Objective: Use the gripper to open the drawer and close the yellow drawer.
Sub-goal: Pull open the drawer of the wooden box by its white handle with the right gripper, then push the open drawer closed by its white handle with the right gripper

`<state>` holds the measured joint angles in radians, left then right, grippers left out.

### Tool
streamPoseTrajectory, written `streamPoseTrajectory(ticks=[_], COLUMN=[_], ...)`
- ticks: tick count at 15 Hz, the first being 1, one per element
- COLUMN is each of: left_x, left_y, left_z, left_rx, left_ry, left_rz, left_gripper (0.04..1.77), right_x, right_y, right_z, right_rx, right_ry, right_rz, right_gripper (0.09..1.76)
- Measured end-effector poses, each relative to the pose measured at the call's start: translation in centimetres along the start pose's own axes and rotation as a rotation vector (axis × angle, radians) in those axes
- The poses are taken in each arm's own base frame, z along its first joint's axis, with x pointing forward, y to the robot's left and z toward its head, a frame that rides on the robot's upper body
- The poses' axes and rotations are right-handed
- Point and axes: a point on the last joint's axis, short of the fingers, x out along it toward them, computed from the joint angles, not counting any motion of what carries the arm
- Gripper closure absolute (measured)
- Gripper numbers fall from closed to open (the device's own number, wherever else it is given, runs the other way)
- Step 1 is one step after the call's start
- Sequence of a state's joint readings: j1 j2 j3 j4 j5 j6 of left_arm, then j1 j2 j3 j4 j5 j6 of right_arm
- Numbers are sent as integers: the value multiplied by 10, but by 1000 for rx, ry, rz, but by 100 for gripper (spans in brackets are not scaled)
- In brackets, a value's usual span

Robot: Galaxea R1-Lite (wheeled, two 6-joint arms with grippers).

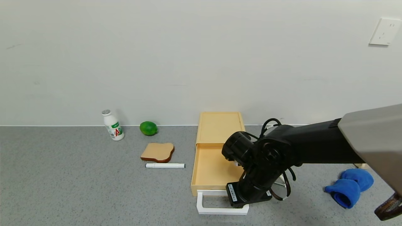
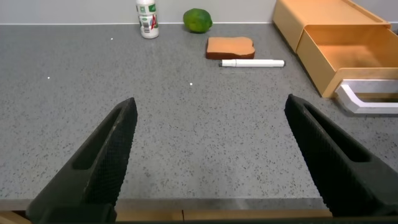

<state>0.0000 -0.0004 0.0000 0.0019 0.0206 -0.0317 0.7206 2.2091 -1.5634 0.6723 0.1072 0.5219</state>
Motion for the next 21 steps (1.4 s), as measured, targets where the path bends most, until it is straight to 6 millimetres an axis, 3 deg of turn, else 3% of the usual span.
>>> streamPoseTrajectory(ticks=[4,8,12,17,21], left_x=[0,0,0,0,0], left_y=[0,0,0,0,0], left_z=[0,0,0,0,0], left_rx=[0,0,0,0,0], left_ry=[0,0,0,0,0], left_rz=[0,0,0,0,0], left_gripper=[9,9,9,9,9], right_x=[-9,-34,-85,-160,-200], right_y=[0,-2,-12,-40,-68], right_z=[-1,-10,-30,-62,-96], right_rx=[-1,-12,-64,-163,-212], right_ry=[-17,-47,-142,-348,-520], right_rz=[14,34,75,159,235], right_gripper=[173,173,173,173,173])
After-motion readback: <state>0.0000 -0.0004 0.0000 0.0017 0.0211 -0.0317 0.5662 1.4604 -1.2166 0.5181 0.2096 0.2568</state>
